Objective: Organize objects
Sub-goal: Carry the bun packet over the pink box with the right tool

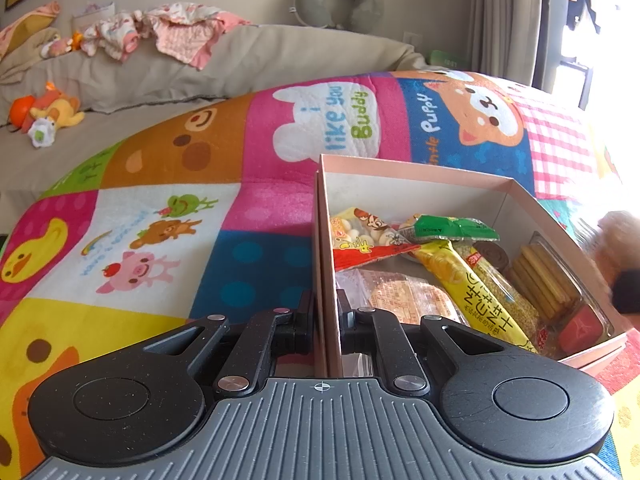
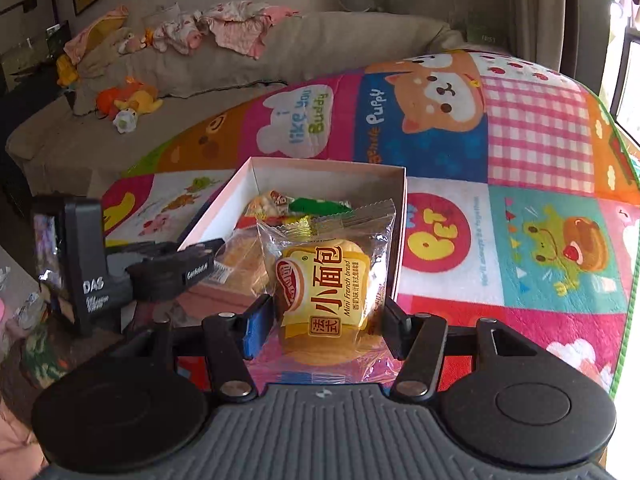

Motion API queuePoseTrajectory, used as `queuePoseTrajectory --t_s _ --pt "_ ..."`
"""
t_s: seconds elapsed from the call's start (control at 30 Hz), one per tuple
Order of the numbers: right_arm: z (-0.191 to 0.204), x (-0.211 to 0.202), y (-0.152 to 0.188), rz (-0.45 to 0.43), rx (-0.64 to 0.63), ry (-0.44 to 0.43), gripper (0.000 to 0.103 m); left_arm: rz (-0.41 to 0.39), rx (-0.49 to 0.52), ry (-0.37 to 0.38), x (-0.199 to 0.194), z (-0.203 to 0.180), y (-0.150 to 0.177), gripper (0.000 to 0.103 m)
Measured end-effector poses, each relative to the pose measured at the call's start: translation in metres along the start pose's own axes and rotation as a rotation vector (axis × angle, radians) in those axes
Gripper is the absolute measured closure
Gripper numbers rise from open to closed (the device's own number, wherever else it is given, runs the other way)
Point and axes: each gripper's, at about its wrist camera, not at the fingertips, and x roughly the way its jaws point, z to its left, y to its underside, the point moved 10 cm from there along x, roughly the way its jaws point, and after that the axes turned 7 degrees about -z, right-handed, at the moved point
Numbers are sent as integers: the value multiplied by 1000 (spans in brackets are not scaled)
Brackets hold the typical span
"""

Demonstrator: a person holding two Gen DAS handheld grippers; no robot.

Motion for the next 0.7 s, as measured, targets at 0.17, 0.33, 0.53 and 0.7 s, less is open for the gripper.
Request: queuePoseTrajectory --t_s 0.17,0.33,0.53,0.7 --pt "-3 59 -24 50 58 10 46 0 -1 0 0 0 0 91" --pt "-11 109 -23 117 154 12 46 0 -2 1 -1 0 0 91" --pt "-9 135 -26 102 146 29 46 -2 4 -3 -2 -1 0 91" --pt "-12 146 -33 90 117 57 46 -3 4 -3 -2 -1 0 91"
